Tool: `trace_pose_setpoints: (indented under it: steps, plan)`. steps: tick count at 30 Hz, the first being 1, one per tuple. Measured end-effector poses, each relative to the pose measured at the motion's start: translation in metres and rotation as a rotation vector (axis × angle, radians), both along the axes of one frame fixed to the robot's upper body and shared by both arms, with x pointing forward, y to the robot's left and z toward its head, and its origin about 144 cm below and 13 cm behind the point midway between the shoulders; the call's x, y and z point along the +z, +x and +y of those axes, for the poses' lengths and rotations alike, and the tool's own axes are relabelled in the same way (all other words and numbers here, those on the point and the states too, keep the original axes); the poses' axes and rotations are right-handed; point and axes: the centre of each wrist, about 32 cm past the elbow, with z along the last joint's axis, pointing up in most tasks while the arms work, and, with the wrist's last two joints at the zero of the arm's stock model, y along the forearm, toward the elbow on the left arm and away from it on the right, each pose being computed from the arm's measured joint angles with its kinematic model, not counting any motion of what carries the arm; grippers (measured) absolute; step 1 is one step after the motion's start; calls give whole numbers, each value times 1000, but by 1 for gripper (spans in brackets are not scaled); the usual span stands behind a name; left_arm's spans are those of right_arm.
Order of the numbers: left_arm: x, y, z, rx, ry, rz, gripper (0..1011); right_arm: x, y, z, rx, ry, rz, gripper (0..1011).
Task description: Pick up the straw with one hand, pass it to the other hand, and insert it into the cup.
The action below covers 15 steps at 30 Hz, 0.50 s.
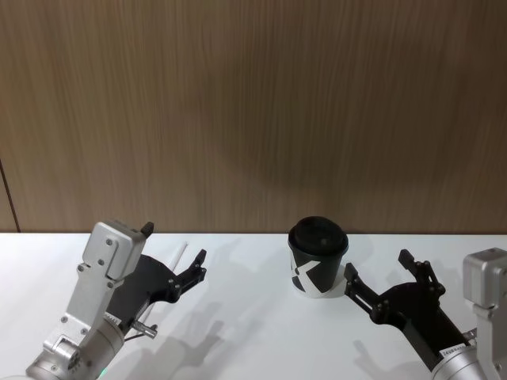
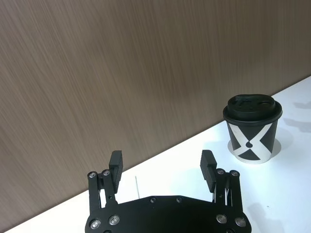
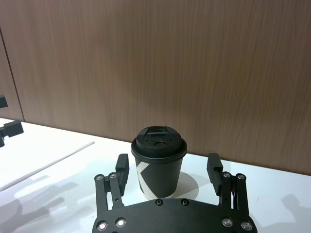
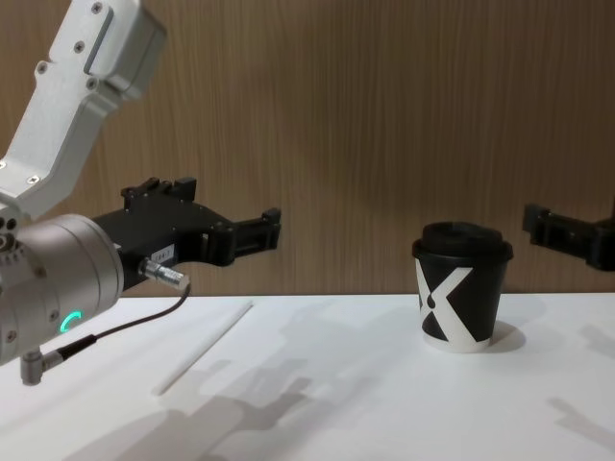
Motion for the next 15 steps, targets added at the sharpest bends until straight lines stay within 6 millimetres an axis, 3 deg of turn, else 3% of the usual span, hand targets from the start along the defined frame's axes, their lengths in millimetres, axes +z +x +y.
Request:
trace_pose_setpoints:
  steps: [15]
  plan:
    - [0, 0, 0, 0, 0, 0, 1003, 0, 0, 0, 0, 0, 0, 1001]
